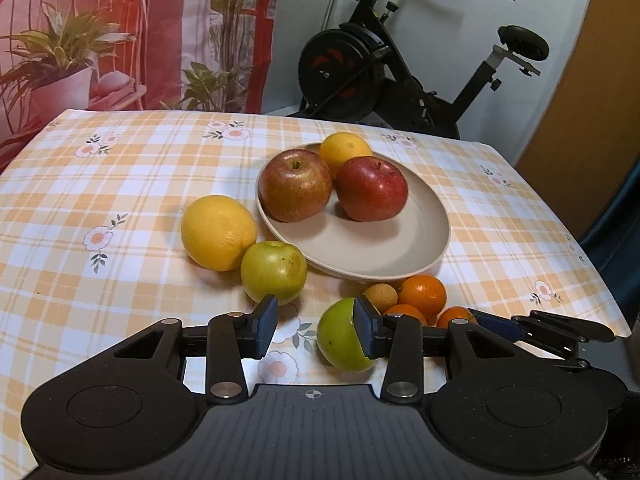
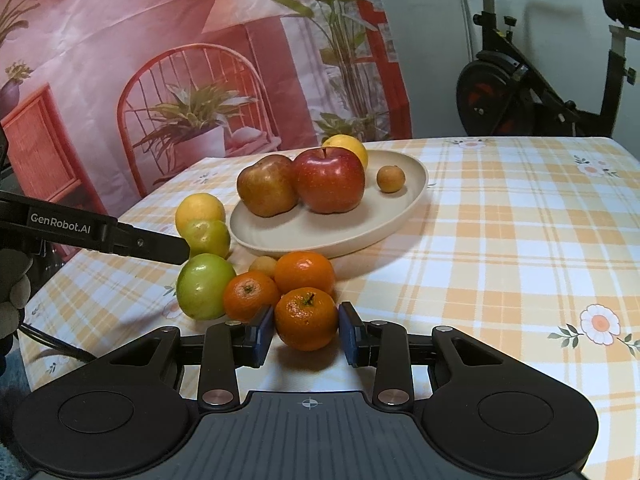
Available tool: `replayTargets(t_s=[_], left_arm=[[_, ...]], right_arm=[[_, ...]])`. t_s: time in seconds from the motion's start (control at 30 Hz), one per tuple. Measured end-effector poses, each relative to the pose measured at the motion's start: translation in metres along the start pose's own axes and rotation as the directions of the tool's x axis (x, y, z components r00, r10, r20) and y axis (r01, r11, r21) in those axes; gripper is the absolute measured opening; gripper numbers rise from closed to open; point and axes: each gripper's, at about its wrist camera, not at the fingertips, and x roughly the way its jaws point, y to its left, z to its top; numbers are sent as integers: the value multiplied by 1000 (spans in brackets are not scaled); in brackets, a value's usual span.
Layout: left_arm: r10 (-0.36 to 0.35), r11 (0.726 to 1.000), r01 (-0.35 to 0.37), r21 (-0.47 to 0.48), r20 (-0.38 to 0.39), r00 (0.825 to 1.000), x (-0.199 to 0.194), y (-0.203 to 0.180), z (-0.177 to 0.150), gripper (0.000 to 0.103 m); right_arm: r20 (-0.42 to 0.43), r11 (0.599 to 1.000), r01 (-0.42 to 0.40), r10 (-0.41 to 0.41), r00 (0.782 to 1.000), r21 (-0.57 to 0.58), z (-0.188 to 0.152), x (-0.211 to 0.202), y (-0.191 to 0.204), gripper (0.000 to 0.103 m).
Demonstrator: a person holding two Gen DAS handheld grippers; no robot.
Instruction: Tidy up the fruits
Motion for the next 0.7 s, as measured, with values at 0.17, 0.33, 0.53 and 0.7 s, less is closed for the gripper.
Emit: replayTargets(t_s=[0.17,0.33,0.53,0.7], left_arm=[[55,998,-55,-42,11,998,1,10,7,44],[90,993,-90,-76,-3,996,10,17,18,44],[106,992,-107,-60,-16,994,20,14,22,44],[116,992,-117,-54,-21,993,24,14,22,50]], right_arm=[[1,1000,-1,1,1000,3,0,0,-1,32],[1,1000,-1,1,1000,3,0,0,-1,32],[0,1000,-2,2,1000,6,0,0,-1,32],[0,1000,-2,2,1000,6,0,0,-1,32]])
